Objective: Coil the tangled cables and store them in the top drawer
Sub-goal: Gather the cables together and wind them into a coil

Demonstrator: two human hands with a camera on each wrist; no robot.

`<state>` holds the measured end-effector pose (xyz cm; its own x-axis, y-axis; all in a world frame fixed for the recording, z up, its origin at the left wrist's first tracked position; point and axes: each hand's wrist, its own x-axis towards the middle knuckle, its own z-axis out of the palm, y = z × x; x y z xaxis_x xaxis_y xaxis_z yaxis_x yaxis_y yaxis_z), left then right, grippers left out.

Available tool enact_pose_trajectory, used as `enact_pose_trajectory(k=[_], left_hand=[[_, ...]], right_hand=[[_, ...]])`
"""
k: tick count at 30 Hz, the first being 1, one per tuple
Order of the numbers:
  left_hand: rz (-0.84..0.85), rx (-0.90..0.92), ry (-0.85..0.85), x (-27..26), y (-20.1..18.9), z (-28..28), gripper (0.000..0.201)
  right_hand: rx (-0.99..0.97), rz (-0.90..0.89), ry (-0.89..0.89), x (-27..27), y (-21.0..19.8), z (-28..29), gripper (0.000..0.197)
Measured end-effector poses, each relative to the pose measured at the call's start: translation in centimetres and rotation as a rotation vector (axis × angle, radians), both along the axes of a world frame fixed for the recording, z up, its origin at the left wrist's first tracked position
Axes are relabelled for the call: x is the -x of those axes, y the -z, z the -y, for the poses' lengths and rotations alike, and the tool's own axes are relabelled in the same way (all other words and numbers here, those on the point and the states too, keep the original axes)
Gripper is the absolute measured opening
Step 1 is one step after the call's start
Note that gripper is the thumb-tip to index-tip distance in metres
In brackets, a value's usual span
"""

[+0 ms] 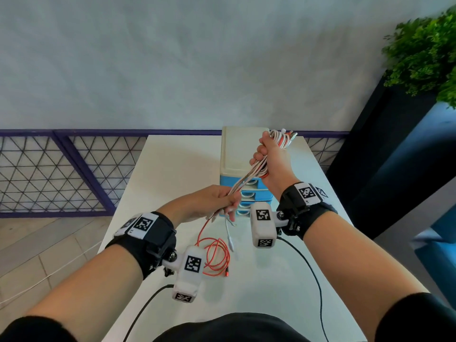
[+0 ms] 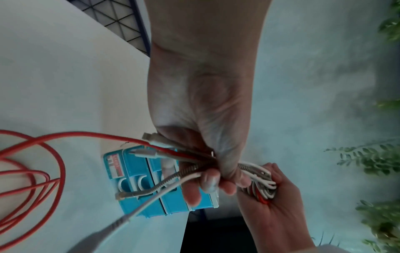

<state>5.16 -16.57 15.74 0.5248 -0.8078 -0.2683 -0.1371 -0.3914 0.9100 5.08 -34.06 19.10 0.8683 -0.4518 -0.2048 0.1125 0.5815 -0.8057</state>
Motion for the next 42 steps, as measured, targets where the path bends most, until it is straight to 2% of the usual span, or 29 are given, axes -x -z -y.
enact_pose_trajectory(k=[4,7,9,11,17,19,23,28,31,33,36,39,40,42], left_hand=[[-0.223,0.094,-0.018,-0.5,0.2,-0.2,0.037],[-0.23,0.009,-0.004,-1.0,-0.2,-0.5,0.047],[-0.15,-0.043,-0.003,-1.2,-0.5,-0.8,0.042],[0.016,-0.094,-0.035,-1.5,-0.9,-0.8,0.035],[0.669,-0.247,-0.209,-2.1,-2.5,0.1,0.013],[0.739,-0.2,-0.238,-2.0,-2.8,0.3,0.006],[0.744,-0.098,-0.264,-1.8,-3.5,0.7,0.035],[0.838,-0.09,-0.238,-1.7,-4.0,1.3,0.053],[0.843,-0.133,-0.217,-1.5,-4.8,1.5,0.056],[0.819,-0.147,-0.213,-1.0,-5.2,1.5,0.056],[0.884,-0.188,-0.151,-0.6,-5.0,1.7,0.06],[0.993,-0.281,-0.124,-1.1,-4.8,1.8,0.072],[0.963,-0.325,-0.117,-1.3,-5.0,1.7,0.075],[0.746,-0.329,-0.083,-1.9,-5.4,1.5,0.074]], right_hand=[[-0.02,0.039,-0.034,0.1,-0.1,0.7,0.021],[-0.025,0.058,-0.058,0.1,0.1,1.2,0.021],[-0.009,0.059,-0.078,0.1,0.2,1.4,0.021],[0.066,0.042,-0.117,0.2,0.1,1.7,0.022],[0.561,-0.049,-0.391,0.5,-0.7,2.1,0.02],[0.72,-0.075,-0.481,0.9,-0.9,1.8,0.019],[0.869,-0.14,-0.569,1.2,-1.0,0.9,0.024],[0.892,-0.196,-0.668,2.0,-1.2,0.5,0.027],[0.701,-0.127,-0.82,2.6,-0.9,0.0,0.04],[0.616,-0.105,-0.861,3.1,-0.9,-0.3,0.033],[0.659,-0.113,-0.909,3.5,-0.8,-0.2,0.017],[0.712,-0.161,-1.006,3.6,-0.7,0.3,0.022],[0.717,-0.175,-1.018,3.6,-0.7,0.4,0.022],[0.72,-0.182,-0.988,3.7,-0.6,0.6,0.018]])
